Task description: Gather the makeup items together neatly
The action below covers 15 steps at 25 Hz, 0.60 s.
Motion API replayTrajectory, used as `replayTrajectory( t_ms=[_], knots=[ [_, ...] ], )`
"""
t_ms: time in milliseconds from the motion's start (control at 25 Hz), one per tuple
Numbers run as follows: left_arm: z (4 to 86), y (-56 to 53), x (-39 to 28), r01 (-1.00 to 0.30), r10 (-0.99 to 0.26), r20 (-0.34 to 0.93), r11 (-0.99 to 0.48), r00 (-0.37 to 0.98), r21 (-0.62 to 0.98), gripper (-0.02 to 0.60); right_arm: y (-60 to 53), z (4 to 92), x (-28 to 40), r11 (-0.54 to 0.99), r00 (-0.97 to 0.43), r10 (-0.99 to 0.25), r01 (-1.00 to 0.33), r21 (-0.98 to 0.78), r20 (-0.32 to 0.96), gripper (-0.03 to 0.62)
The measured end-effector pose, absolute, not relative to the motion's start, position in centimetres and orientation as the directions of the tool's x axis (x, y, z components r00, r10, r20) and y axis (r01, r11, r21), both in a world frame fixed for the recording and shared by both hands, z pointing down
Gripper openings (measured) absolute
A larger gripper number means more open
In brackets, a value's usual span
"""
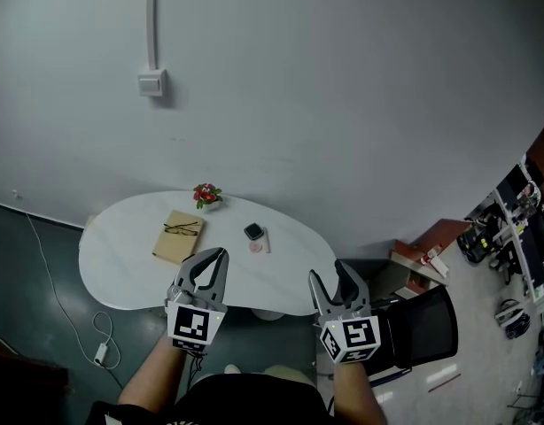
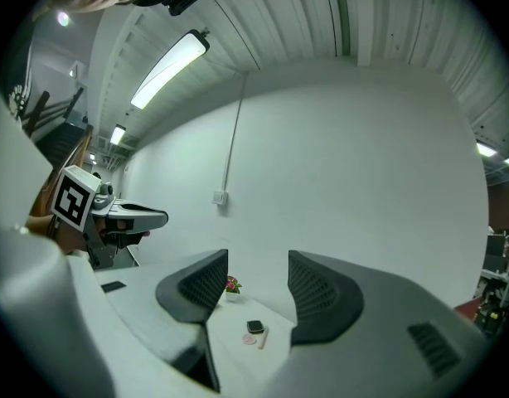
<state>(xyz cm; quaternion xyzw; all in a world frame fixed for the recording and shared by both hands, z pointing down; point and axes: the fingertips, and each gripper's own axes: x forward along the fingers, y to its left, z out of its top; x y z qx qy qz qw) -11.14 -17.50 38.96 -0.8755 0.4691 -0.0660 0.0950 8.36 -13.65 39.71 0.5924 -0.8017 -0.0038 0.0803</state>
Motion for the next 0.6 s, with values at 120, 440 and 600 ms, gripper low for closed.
replayTrajectory(
  t_ms=[120, 440, 600],
  knots=[
    [38.7, -18.5, -11.2, -0.809, -0.831, 0.012, -0.544, 0.556, -0.222, 0.025, -14.5, 39.7, 8.3, 0.292, -0.278, -0.952, -0.951, 0.105, 0.130, 0.236],
    [39.9, -20.5, -11.8, -0.824, -0.847, 0.024, -0.522, 0.530, -0.218, 0.025, -17.6, 40.9, 7.9, 0.314, -0.299, -0.943, -0.944, 0.097, 0.146, 0.236],
    [40.1, -22.6, -12.3, -0.843, -0.865, 0.007, -0.490, 0.501, -0.221, 0.025, -20.4, 41.8, 7.2, 0.348, -0.331, -0.930, -0.933, 0.094, 0.156, 0.235]
  ],
)
